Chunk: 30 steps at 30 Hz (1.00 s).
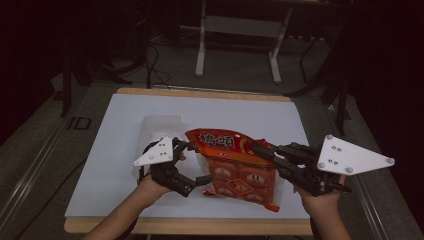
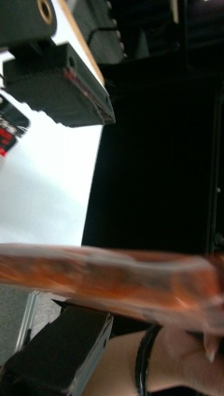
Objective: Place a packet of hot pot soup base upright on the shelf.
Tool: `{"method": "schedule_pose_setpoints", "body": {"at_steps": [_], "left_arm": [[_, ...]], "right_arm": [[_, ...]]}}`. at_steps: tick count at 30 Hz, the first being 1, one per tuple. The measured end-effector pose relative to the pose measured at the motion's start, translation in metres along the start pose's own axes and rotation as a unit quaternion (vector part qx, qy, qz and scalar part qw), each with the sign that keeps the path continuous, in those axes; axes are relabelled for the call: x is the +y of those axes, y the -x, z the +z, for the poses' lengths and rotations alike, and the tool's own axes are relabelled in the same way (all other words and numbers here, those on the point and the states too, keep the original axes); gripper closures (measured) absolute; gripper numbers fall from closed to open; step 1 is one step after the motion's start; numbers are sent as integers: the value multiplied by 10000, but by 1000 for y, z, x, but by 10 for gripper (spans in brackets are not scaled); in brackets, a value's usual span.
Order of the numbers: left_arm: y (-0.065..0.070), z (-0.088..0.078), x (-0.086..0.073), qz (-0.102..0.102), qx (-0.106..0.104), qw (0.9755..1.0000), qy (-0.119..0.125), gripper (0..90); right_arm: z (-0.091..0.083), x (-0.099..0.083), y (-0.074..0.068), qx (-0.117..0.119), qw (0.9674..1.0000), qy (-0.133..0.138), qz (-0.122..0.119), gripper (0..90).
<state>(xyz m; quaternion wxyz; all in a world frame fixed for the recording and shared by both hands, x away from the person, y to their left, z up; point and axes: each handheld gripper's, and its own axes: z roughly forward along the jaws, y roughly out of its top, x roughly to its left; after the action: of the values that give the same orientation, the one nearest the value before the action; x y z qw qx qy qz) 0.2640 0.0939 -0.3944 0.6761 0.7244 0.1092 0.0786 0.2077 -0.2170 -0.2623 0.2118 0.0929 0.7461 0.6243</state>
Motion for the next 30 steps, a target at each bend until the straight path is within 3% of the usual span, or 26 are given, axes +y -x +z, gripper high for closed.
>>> {"method": "schedule_pose_setpoints", "body": {"at_steps": [4, 8, 9, 10, 14, 17, 20, 21, 30], "left_arm": [[3, 6, 6, 109, -252, 9996, -7, 157], [3, 9, 7, 39, -431, 9991, -35, 214], [2, 10, 6, 8, -670, 9978, 3, 214], [1, 11, 6, 24, -731, 9973, 34, 317], [2, 12, 6, 105, -942, 9955, 50, 488], [0, 11, 7, 65, -960, 9953, 67, 611], [1, 12, 7, 280, -907, 9955, 7, 690], [1, 12, 6, 333, -894, 9954, 13, 704], [-1, 9, 8, 176, -831, 9962, -180, 714]], "right_arm": [[5, -1, -1, 66, 10000, -10, 1, 887], [7, -1, -2, 102, 9999, -5, 14, 887], [8, -2, -2, 118, 9999, -3, 17, 887], [9, -3, -2, 129, 9999, -22, 14, 887], [13, -5, -3, 163, 9998, -84, 15, 886], [14, -7, -1, 163, 9998, -94, 47, 886], [14, -10, 1, 149, 9998, -101, 105, 885], [14, -12, 2, 166, 9997, -92, 127, 884], [17, -21, 10, 174, 9994, -98, 277, 876]]}}
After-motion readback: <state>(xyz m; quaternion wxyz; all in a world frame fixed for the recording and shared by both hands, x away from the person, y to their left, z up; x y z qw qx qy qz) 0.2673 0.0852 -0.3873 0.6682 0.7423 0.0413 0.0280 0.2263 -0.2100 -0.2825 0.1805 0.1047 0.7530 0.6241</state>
